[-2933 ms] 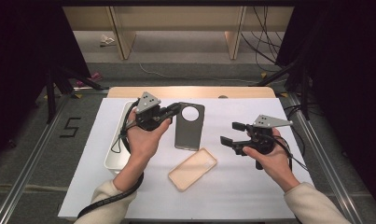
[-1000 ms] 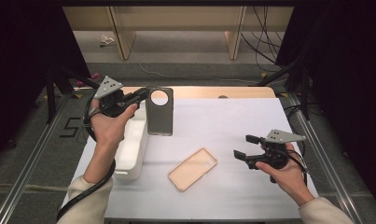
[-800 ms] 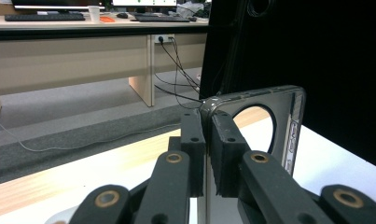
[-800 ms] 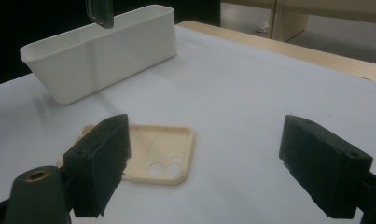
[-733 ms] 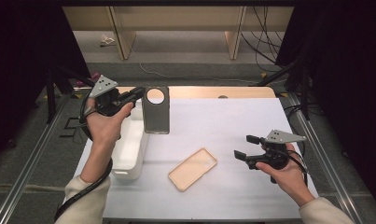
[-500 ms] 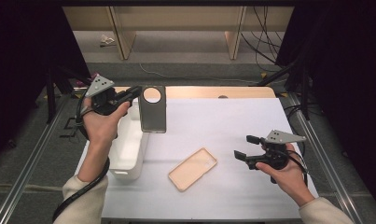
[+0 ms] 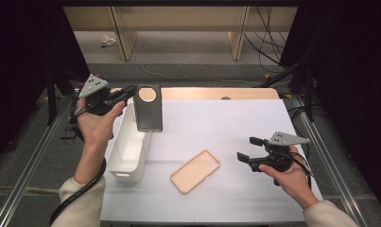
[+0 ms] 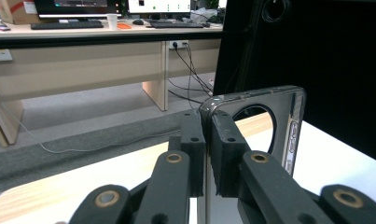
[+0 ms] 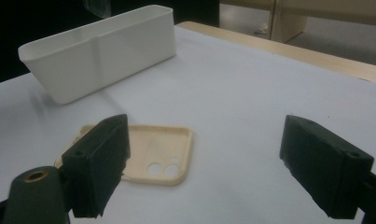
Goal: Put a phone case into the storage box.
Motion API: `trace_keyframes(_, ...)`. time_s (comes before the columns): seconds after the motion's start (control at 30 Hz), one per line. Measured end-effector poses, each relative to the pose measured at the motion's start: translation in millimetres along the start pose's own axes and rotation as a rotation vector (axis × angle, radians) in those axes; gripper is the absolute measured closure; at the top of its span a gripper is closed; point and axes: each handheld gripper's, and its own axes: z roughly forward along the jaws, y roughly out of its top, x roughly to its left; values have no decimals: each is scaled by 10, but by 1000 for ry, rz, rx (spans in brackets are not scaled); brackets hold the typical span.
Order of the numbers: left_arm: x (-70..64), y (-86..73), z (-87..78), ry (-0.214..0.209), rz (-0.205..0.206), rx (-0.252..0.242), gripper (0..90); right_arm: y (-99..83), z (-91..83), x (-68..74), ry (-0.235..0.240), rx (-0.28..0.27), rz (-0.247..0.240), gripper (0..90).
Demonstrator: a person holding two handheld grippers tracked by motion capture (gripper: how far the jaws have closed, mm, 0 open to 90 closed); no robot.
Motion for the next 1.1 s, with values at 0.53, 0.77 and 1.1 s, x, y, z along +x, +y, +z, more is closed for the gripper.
trace_keyframes(0.53,108,6,-67,33,20,-9,840,-7,6,-6,1,4,1,168)
trace_keyframes(0.77,157,9,-104,48,27,-12,841,-7,9,-5,0,5,2,169)
trace_keyframes(1.1,179,15,-122,60,41,-10,840,-10,12,-8,1,7,3,169)
